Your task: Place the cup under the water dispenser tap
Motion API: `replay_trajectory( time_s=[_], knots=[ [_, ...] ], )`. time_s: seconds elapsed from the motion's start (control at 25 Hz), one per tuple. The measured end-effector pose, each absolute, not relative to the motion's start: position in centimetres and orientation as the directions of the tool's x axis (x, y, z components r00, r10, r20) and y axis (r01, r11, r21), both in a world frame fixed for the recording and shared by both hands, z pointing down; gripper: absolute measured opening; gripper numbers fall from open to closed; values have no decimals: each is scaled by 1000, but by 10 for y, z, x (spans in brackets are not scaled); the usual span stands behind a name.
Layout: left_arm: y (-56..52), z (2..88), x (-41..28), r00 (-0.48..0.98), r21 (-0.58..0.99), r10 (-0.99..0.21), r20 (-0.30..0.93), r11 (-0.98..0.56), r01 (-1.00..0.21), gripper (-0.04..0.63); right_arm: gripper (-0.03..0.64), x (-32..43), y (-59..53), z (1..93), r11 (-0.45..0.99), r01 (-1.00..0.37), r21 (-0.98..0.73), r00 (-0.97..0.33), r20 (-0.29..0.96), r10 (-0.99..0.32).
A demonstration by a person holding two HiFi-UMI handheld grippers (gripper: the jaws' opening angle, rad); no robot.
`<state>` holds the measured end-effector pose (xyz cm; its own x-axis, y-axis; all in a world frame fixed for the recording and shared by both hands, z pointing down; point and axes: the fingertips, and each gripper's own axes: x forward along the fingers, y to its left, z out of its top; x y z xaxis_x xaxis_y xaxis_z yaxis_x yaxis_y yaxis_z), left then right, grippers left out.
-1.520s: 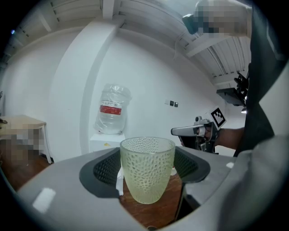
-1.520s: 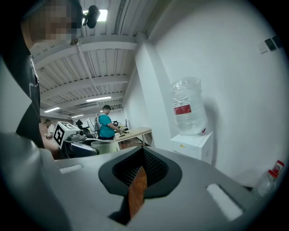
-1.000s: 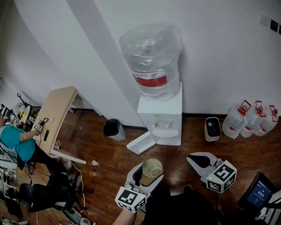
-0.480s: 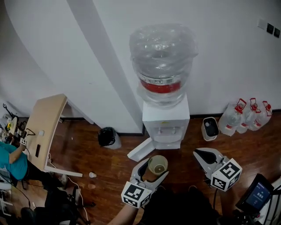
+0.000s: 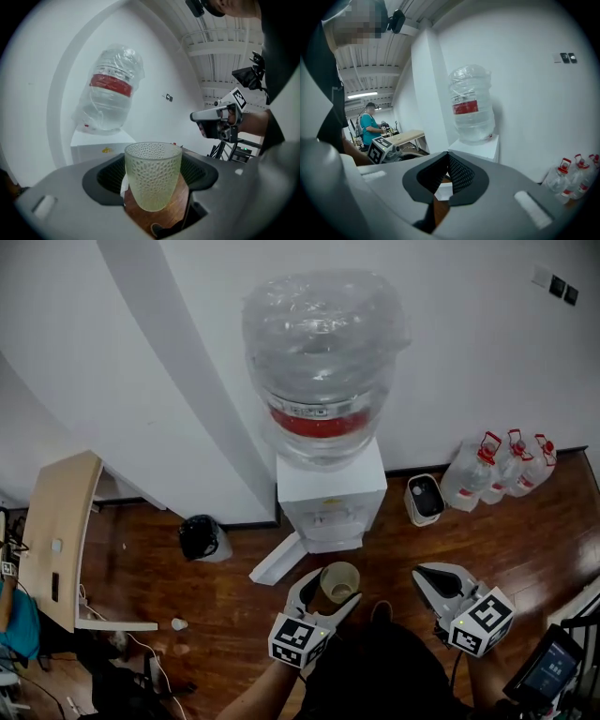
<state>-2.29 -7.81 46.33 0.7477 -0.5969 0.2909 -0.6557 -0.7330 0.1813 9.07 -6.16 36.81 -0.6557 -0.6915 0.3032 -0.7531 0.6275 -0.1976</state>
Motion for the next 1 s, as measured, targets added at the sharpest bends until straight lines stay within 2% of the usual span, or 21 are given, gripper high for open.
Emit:
replay_trajectory(
  time_s=[0.4, 0.52, 0.72, 1.0],
  knots=[
    [-120, 537, 17, 691, 155, -614, 380, -694, -703, 364, 0, 140, -93, 370, 692, -704, -158, -703, 293, -648],
    [-136, 568, 21, 665, 129, -628, 404, -680, -721, 364, 0, 146, -100, 384, 720, -677, -149, -721, 332, -608],
    [-164, 621, 6, 610, 176, -646, 460, -607, -775, 364, 2, 138, -112, 395, 739, -650, -175, -737, 383, -557],
    [-213, 710, -33, 505, 193, -691, 517, -480, -856, 364, 1, 123, -138, 413, 712, -674, -196, -711, 431, -555]
  ],
)
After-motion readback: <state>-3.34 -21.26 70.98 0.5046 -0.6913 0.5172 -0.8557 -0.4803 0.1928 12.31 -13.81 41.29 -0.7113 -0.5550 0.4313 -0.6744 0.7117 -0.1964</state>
